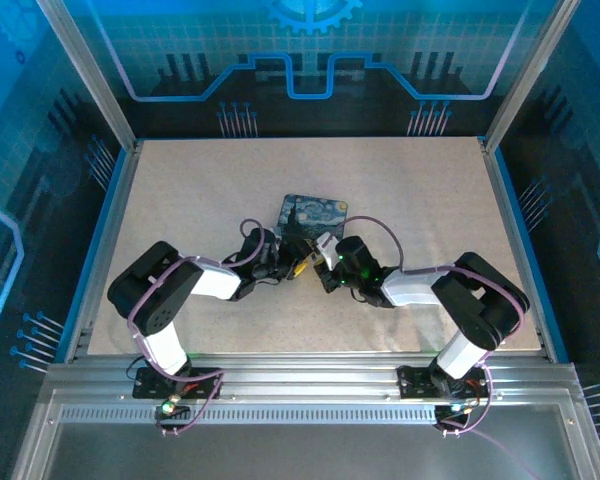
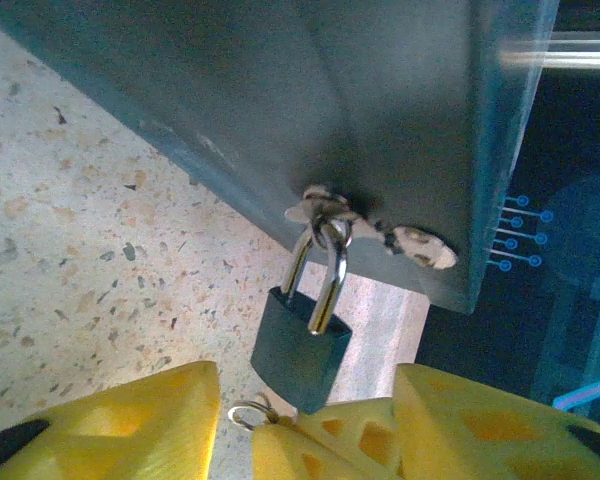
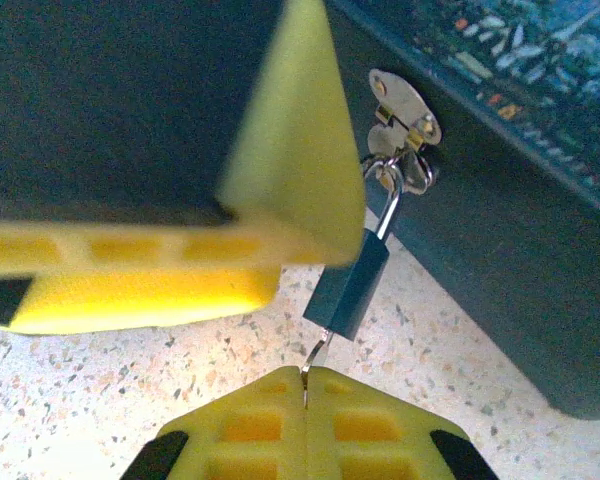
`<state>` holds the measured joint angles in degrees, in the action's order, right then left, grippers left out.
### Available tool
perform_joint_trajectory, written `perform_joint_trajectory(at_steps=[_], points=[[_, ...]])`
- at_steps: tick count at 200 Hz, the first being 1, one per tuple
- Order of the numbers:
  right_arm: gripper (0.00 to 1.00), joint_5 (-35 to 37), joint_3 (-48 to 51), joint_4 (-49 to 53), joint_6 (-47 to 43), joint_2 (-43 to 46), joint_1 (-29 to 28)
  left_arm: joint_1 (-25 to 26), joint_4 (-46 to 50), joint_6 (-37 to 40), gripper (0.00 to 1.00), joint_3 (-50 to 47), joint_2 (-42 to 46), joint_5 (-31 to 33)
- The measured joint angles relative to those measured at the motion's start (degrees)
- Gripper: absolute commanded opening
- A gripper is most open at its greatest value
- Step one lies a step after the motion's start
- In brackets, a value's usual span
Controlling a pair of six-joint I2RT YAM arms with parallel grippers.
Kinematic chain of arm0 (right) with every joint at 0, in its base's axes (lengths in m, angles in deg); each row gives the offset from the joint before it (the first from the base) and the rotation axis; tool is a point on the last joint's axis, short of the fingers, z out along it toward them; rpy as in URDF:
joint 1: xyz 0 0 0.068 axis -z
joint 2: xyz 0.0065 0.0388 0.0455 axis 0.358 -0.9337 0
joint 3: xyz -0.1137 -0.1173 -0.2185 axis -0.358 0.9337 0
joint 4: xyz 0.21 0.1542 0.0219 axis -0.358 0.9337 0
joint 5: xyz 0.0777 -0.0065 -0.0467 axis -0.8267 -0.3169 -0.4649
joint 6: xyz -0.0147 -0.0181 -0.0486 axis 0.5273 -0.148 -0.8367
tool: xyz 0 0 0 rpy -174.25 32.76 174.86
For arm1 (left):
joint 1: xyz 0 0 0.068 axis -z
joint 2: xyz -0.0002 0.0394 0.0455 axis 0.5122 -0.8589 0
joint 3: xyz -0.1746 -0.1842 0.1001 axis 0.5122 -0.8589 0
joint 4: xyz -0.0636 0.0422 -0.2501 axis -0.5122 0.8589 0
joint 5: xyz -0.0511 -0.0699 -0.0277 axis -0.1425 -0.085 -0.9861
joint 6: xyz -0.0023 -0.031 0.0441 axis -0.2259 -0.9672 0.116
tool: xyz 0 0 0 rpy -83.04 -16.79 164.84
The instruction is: Unlock a padlock with a key
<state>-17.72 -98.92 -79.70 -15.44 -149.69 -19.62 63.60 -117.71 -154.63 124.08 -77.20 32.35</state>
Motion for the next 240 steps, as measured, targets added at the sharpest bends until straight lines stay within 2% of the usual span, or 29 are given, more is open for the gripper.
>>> perform_joint_trajectory(at_steps=[55, 104, 128, 157, 185, 240], points=[[0.0, -6.1, 2.0, -3.1, 4.7, -0.1, 3.6, -1.3, 9.4, 5.4, 0.67, 0.0, 8.9, 1.8], [0.02, -14.5, 2.4, -5.0, 8.6, -2.3, 9.2, -6.0, 23.1, 14.1, 0.8, 2.6, 15.3, 3.9], [0.03, -18.2, 2.4, -5.2, 9.9, -4.2, 11.0, -8.6, 30.8, 19.3, 0.82, 7.3, 15.5, 4.1], [0.05, -19.8, 2.4, -5.6, 10.9, -4.8, 11.9, -10.8, 37.9, 26.0, 0.84, 14.6, 13.6, 4.1], [0.05, -20.3, 2.4, -6.2, 11.5, -5.2, 12.2, -11.6, 42.1, 31.3, 0.88, 21.3, 7.4, 3.0], [0.06, -20.5, 2.4, -6.8, 11.9, -5.7, 12.3, -11.6, 47.8, 36.5, 0.88, 29.1, -2.3, 1.9]])
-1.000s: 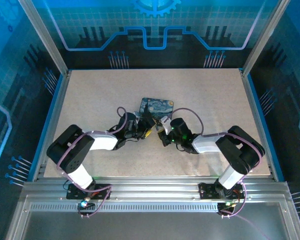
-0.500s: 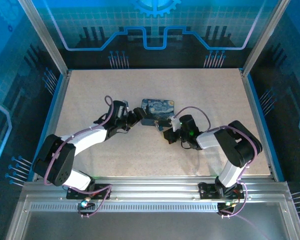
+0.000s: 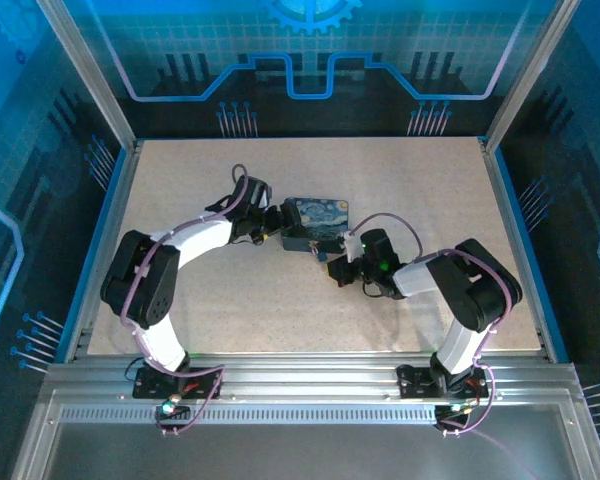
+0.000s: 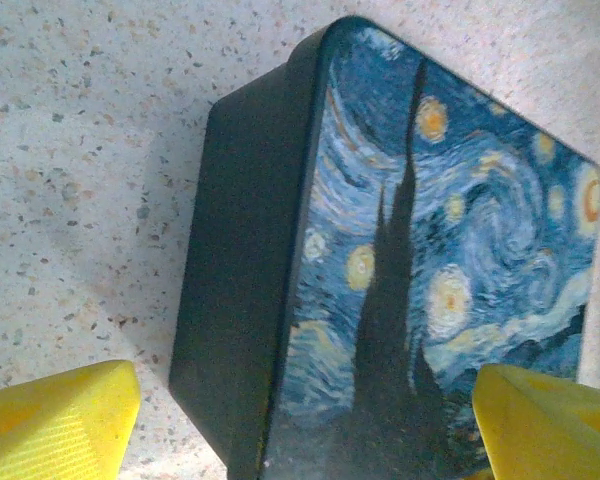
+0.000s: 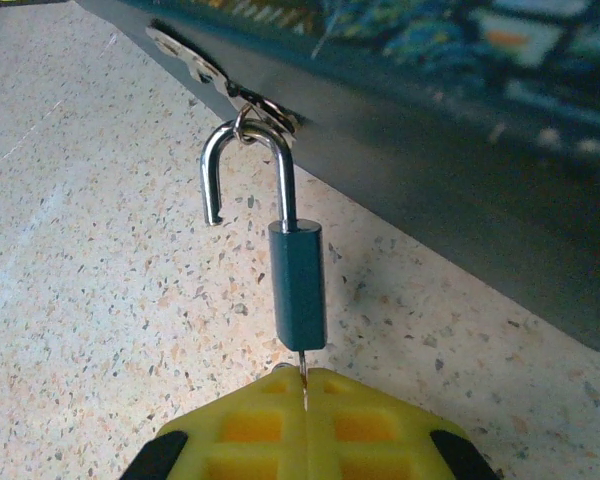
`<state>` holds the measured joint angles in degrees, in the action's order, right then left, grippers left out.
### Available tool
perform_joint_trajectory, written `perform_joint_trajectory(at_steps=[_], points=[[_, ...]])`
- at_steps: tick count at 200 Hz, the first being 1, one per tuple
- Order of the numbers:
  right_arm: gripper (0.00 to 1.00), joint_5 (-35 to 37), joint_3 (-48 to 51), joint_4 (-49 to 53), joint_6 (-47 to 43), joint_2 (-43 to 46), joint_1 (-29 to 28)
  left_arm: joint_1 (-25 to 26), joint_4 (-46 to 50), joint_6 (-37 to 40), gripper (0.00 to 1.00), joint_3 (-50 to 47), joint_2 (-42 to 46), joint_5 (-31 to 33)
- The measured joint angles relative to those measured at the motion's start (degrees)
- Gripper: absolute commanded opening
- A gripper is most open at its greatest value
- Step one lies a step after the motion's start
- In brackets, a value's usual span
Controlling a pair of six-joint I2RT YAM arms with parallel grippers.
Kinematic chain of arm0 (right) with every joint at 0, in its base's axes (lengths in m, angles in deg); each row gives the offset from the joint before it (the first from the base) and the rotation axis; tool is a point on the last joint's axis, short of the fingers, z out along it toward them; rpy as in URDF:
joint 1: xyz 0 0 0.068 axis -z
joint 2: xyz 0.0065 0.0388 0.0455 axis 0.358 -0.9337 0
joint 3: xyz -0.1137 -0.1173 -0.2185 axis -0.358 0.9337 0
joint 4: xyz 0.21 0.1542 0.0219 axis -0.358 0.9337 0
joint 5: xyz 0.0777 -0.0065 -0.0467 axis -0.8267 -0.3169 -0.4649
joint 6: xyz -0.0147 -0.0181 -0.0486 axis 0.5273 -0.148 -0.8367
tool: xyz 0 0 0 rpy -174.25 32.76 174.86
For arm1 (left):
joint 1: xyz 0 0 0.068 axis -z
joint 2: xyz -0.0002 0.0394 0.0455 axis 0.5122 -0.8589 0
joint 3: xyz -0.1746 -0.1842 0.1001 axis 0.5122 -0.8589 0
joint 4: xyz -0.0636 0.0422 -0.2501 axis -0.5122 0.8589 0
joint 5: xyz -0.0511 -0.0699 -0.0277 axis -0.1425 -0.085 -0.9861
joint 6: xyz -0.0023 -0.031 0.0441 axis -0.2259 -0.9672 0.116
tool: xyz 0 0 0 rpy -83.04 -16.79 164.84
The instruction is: Unlock a padlock with a key
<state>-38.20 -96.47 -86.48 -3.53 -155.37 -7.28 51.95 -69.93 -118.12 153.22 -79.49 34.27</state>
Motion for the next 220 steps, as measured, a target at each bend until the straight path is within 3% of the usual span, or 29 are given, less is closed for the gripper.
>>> perform_joint_trajectory(at_steps=[116, 220], points=[[0.16, 0.2, 0.0, -0.1, 0.5, -0.3, 0.2, 0.0, 0.7, 1.2, 0.84, 1.2, -3.2, 0.0], [0.4, -0.3, -0.2, 2.4, 0.7, 5.5, 2.2, 0.0, -2.7, 1.0, 0.82, -1.1, -2.6, 0.0]])
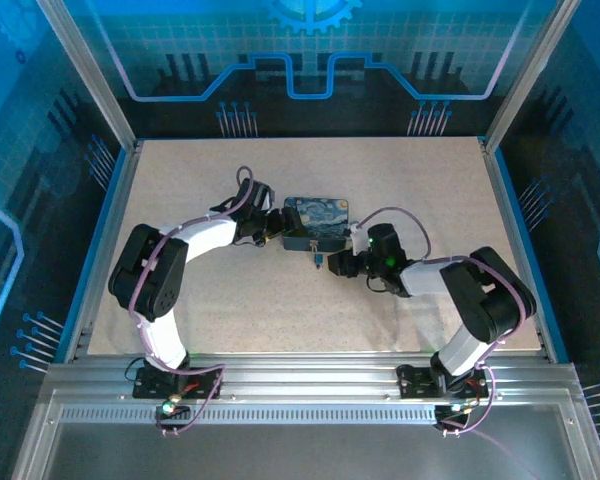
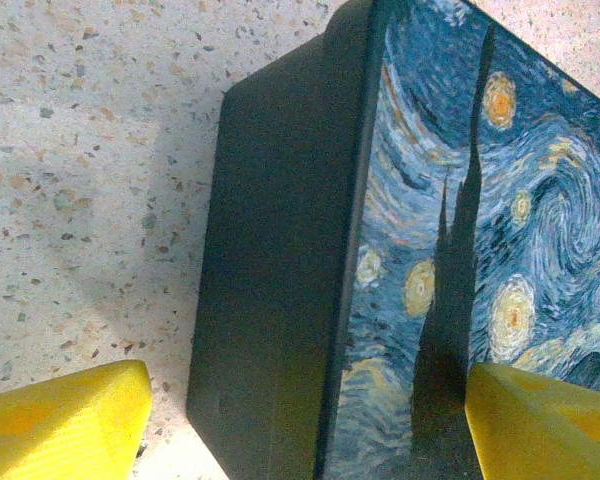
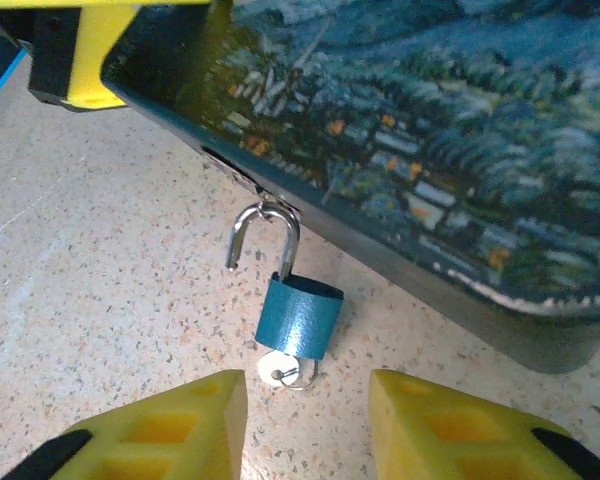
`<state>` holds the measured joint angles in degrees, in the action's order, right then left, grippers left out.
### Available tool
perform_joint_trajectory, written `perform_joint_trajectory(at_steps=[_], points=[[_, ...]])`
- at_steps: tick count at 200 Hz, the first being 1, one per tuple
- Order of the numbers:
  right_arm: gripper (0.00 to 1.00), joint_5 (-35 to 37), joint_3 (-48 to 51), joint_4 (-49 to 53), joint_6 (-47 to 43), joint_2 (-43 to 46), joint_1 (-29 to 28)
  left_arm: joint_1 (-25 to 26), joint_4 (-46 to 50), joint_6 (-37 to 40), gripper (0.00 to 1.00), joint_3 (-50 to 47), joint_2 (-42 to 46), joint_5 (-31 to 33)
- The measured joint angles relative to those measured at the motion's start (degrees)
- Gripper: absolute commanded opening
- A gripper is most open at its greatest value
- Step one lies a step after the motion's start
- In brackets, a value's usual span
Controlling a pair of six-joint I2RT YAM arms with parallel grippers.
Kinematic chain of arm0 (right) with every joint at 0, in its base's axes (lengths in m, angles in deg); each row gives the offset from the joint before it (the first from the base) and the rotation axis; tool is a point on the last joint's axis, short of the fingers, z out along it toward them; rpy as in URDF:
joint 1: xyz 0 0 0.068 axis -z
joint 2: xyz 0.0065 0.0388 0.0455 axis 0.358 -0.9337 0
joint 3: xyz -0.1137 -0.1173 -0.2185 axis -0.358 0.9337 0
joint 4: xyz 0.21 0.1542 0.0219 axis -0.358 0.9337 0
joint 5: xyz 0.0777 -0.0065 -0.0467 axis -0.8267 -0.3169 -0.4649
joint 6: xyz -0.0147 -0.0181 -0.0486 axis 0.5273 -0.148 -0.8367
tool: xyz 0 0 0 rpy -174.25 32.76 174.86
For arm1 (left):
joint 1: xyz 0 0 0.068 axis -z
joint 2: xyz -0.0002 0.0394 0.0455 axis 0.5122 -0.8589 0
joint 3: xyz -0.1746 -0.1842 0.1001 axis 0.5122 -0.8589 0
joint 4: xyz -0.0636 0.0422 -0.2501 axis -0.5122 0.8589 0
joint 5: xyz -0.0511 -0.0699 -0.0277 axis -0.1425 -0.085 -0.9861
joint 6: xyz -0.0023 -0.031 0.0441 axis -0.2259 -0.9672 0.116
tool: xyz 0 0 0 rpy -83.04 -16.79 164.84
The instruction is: Unlock a padlock with a key
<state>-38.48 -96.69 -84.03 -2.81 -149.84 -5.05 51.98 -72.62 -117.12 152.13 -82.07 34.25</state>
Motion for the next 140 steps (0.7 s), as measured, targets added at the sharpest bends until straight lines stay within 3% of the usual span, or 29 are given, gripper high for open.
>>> perform_joint_trajectory(at_steps=[90, 140], points=[[0.47, -6.3, -8.3, 2.7, 0.0, -4.4, 5.0, 1.4, -3.1, -1.8, 0.82, -5.2, 3.5, 1.5], [0.65, -9.3, -7.3, 2.9, -0.9, -3.3, 6.0, 2.6, -3.4, -1.9, 0.82, -5.6, 3.7, 1.7]])
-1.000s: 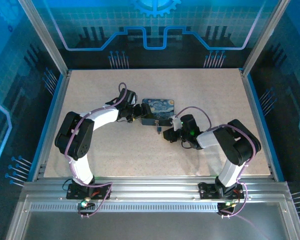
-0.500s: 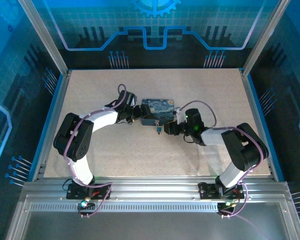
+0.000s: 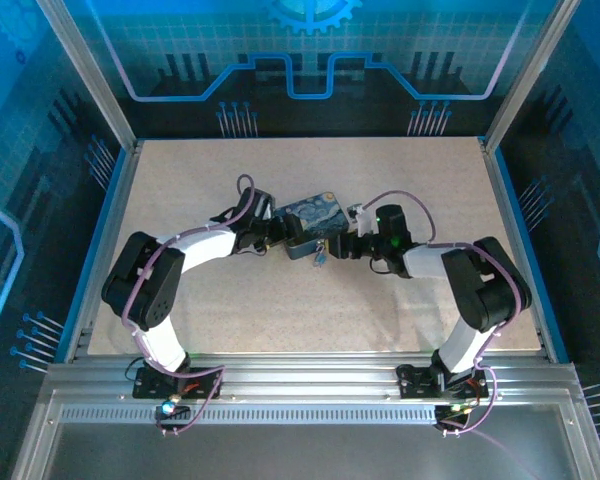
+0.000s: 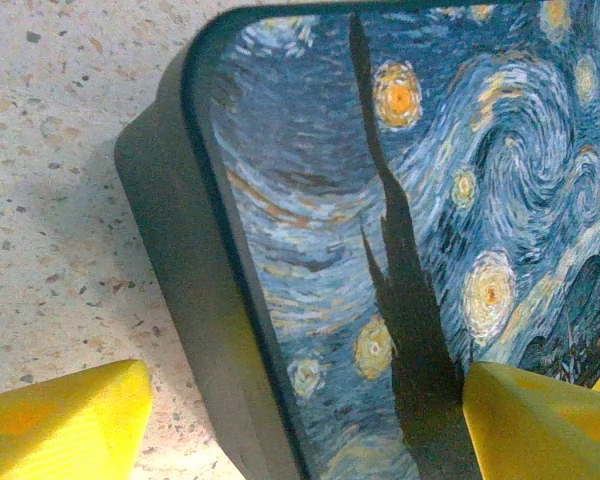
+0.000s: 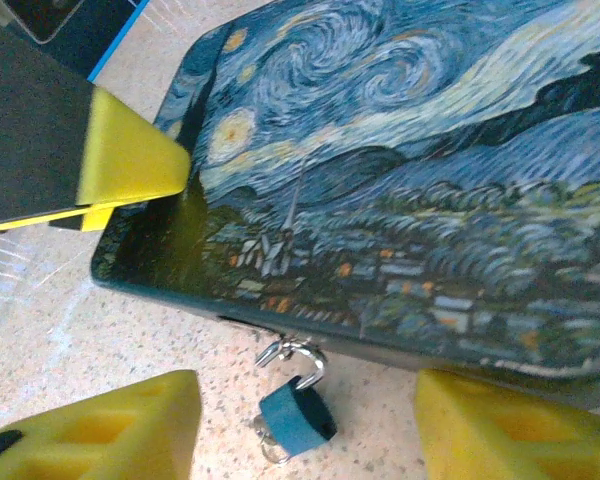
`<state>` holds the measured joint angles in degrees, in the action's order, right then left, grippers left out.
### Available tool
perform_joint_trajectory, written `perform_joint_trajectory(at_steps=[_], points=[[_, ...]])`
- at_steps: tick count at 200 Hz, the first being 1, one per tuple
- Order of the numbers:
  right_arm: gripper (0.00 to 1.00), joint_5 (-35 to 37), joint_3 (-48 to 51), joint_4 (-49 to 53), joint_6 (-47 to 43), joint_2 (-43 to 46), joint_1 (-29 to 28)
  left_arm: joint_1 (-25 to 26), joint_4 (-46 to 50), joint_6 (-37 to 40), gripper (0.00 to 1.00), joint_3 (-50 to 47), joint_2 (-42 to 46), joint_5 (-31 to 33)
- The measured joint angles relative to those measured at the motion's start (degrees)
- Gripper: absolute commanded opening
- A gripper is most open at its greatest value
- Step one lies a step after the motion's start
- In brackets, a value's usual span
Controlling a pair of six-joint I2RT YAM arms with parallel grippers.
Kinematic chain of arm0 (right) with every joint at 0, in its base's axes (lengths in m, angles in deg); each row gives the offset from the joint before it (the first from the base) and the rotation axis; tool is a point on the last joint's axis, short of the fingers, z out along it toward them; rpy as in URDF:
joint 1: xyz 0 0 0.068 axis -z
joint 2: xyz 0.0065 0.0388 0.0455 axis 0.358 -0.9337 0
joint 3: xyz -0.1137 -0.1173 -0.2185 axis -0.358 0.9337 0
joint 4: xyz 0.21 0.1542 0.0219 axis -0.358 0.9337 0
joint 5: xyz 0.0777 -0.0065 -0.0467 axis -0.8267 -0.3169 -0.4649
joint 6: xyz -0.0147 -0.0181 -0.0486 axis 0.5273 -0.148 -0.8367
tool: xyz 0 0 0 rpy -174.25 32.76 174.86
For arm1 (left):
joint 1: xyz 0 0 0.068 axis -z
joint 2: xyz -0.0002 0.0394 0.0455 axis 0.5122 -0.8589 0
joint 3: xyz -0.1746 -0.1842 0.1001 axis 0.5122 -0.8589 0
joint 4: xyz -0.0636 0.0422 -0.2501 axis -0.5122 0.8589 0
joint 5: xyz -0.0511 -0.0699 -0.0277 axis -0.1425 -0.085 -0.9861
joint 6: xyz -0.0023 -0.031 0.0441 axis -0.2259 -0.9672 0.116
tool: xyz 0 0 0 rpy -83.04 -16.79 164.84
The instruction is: Unlock a padlock with a key
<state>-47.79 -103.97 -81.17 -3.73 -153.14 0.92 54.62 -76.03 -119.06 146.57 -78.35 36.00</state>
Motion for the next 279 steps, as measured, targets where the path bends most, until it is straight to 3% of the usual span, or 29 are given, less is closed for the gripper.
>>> perform_joint_trajectory(at_steps=[29, 81, 279], points=[[0.73, -2.8, 2.0, -0.6, 0.6, 1.7, 0.2, 0.0, 0.0, 0.0, 0.82, 0.0, 0.0, 0.0], [0.75, -6.3, 4.1, -4.9, 4.0, -1.0, 0.2, 0.0, 0.0, 0.0, 0.82, 0.0, 0.0, 0.0], [0.66, -9.8, -1.5, -12.4, 9.0, -11.9, -2.4, 0.0, 0.2, 0.0, 0.82, 0.0, 0.1, 0.0]])
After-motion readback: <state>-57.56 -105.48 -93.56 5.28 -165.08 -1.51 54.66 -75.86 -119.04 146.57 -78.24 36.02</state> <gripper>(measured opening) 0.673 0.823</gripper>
